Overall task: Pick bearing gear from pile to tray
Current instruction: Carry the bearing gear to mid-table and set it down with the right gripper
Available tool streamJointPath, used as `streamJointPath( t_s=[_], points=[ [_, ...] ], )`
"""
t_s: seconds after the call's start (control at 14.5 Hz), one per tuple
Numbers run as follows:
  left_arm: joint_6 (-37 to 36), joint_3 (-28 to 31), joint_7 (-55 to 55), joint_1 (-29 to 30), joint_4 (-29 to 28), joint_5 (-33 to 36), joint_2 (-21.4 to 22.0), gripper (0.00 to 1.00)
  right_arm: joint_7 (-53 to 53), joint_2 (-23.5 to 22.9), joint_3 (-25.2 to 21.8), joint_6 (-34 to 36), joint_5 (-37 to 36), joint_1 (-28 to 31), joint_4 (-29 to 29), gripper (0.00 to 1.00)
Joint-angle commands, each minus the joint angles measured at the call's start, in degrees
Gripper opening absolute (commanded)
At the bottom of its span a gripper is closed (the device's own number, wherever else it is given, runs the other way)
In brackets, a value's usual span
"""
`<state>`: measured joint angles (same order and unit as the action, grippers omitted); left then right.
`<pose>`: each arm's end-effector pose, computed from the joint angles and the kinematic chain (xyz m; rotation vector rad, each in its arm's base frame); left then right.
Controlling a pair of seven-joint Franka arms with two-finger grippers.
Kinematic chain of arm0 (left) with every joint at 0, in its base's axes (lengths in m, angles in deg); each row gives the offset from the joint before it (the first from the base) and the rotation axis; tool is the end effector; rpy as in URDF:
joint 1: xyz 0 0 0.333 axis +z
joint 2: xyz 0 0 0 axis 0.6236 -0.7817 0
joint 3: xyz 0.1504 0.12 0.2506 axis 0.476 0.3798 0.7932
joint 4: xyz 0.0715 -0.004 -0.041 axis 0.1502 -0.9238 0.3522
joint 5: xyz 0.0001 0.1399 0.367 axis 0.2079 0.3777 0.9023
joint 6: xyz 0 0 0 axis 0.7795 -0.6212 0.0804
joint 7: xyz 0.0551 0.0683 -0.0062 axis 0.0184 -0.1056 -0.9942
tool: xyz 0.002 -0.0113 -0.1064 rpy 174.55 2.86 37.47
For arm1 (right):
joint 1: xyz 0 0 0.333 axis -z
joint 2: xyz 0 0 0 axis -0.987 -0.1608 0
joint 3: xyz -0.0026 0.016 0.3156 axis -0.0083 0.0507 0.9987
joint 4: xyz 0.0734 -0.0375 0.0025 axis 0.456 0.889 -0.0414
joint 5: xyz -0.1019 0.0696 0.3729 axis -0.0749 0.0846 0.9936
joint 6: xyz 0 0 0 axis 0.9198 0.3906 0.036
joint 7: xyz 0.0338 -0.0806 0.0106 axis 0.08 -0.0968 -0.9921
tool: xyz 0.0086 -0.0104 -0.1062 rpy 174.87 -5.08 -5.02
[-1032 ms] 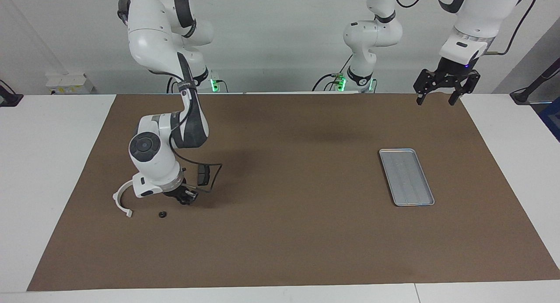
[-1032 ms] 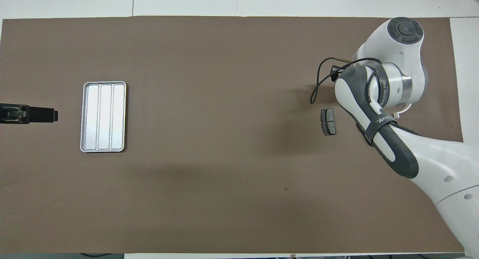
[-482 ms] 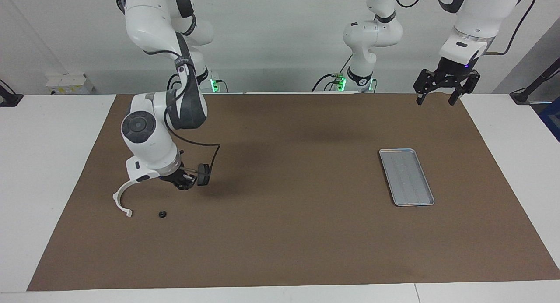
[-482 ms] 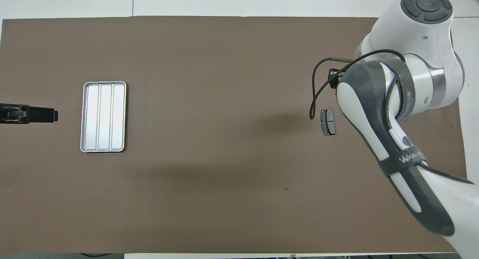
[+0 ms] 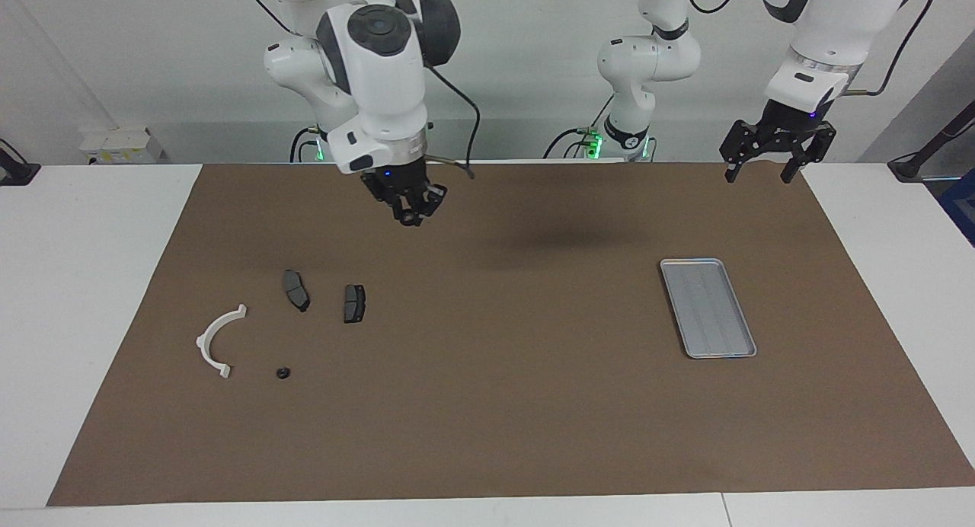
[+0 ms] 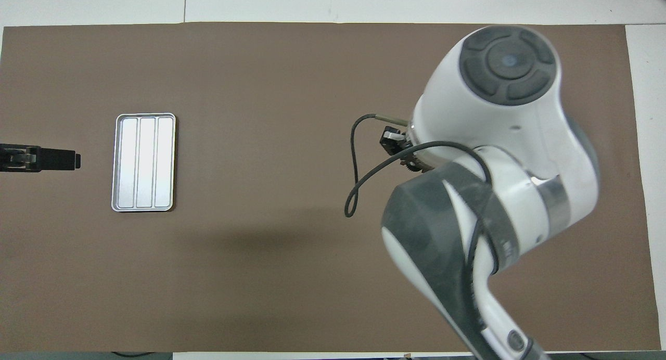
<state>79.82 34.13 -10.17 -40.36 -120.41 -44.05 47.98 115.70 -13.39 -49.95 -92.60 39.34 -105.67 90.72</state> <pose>0.5125 -0.0278 0.6245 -3.1261 0.1771 -0.2075 0.5384 0.2884 0.5527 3.0252 -0.6764 -0.0699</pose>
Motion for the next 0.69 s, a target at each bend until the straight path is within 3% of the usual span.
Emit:
streamJointPath(
  t_s=[0.0, 0.28, 0.62],
  points=[
    [-0.1, 0.0, 0.7, 0.1, -1.0, -0.2, 0.9, 1.0, 9.0, 1.3, 0.0, -0.7, 2.7, -4.3, 2.1, 0.0],
    [-0.1, 0.0, 0.7, 0.1, -1.0, -0.2, 0.9, 1.0, 18.7, 1.0, 0.0, -6.9, 3.5, -11.4, 7.2, 0.0],
    [-0.1, 0.0, 0.7, 0.1, -1.0, -0.2, 0.9, 1.0, 21.5, -0.9, 0.0, -15.5, 3.5, -14.6, 13.7, 0.0]
  ],
)
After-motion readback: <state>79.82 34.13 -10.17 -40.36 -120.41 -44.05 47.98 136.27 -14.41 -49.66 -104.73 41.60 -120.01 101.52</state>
